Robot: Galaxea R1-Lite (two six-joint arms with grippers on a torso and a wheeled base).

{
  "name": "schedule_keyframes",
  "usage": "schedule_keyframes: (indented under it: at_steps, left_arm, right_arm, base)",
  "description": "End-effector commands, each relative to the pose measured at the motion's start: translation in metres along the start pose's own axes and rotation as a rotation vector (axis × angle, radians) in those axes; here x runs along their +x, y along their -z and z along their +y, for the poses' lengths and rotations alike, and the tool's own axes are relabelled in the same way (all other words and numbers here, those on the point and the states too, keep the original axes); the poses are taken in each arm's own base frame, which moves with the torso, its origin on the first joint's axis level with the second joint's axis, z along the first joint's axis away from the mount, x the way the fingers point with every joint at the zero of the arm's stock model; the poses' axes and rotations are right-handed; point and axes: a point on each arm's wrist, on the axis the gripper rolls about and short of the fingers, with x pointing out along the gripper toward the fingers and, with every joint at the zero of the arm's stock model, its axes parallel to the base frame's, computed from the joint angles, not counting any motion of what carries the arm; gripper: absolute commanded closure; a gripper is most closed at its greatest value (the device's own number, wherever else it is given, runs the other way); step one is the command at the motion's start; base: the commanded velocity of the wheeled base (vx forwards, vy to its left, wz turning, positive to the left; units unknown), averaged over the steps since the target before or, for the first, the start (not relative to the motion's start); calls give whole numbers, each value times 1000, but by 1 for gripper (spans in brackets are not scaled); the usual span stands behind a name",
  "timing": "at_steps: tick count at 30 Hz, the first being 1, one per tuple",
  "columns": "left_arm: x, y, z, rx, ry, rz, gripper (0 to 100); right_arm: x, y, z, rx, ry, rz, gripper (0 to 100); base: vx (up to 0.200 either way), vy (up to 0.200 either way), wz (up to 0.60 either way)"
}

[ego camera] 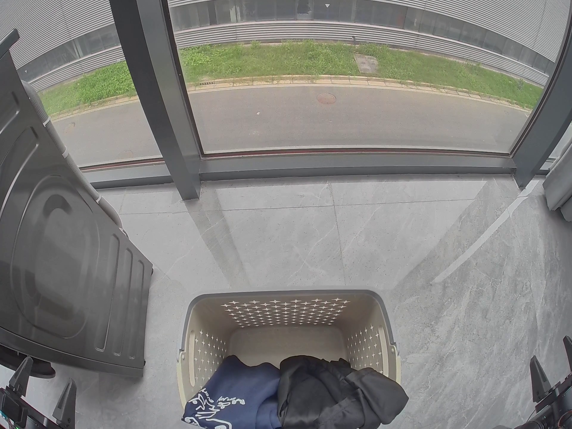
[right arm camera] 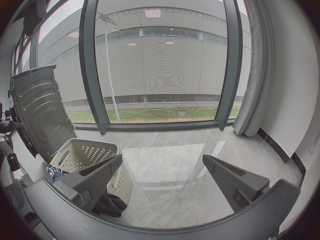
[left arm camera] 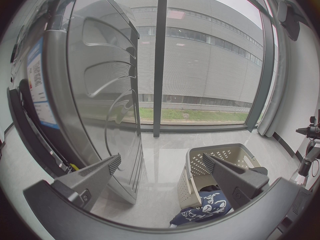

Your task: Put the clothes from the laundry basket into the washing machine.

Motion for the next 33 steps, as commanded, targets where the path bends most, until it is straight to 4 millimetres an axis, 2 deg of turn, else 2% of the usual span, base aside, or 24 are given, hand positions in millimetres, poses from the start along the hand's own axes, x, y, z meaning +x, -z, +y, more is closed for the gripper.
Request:
schedule_keyframes:
  at_steps: [1, 7, 13, 22, 28, 33]
  left_arm:
    - [0, 5, 0, -1, 0, -2, 0]
    - [0, 5, 0, -1, 0, -2, 0]
    - [0, 5, 0, -1, 0, -2, 0]
    - [0, 5, 0, -1, 0, -2, 0]
    - [0, 5, 0, -1, 0, -2, 0]
    - [0, 5, 0, -1, 0, -2, 0]
  right_arm:
    - [0, 5, 0, 0, 0, 1, 0]
    - [0, 5, 0, 0, 0, 1, 0]
    - [0, 5, 0, 0, 0, 1, 0]
    - [0, 5, 0, 0, 0, 1, 0]
    - [0, 5, 0, 0, 0, 1, 0]
    - [0, 5, 0, 0, 0, 1, 0]
  base:
    - [0, 0, 0]
    - [0, 0, 0]
    - [200, 0, 0]
    - [0, 0, 0]
    - [200, 0, 0]
    - [0, 0, 0]
